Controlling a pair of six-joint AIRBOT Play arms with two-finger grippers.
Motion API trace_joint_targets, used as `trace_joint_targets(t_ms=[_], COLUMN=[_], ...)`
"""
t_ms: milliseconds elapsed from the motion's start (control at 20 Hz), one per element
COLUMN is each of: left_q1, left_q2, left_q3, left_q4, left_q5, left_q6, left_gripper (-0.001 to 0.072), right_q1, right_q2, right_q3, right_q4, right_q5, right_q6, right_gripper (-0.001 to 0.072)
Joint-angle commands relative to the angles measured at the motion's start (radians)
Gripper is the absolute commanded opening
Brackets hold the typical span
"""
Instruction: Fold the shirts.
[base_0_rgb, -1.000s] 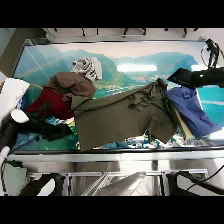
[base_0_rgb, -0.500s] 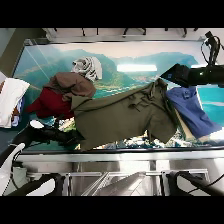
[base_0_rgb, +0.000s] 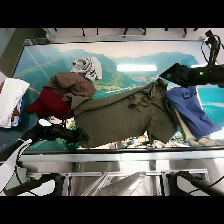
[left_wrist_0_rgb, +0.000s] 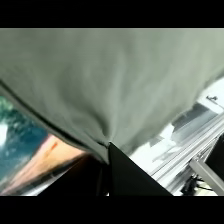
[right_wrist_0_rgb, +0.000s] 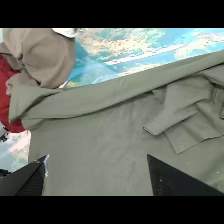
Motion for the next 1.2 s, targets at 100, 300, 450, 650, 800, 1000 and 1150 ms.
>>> trace_joint_targets(t_ms=[100,300,450,650,800,1000,1150], left_q1=[0.141,0.385,0.454,0.371,0.336,0.326,0.326], left_q2=[0.214,0.372,0.413,0.415,0.416,0.416,0.416], left_q3=[0.109,0.137,0.073,0.041,0.042,0.042,0.042], left_q4=[0.314,0.461,0.434,0.447,0.442,0.44,0.435], left_q5=[-0.224,-0.298,-0.296,-0.32,-0.318,-0.32,-0.327], left_q6=[-0.142,-0.236,-0.253,-0.253,-0.253,-0.254,-0.253], left_gripper=[0.0016,0.0016,0.0017,0.0016,0.0017,0.0017,0.0017], right_q1=[0.001,-0.001,-0.006,-0.109,-0.256,-0.337,-0.334], right_q2=[-0.001,0.002,0.005,0.064,0.107,0.118,0.117], right_q3=[-0.004,-0.12,-0.306,-0.574,-0.761,-0.871,-0.887], right_q4=[-0.101,-0.116,-0.12,-0.121,-0.121,-0.15,-0.172], right_q5=[0.072,0.129,0.129,0.076,0.068,0.041,-0.011], right_q6=[-0.003,0.002,-0.018,-0.047,-0.08,-0.105,-0.1], right_gripper=[0.0706,0.0706,0.0705,0.0705,0.0705,0.0701,0.0701])
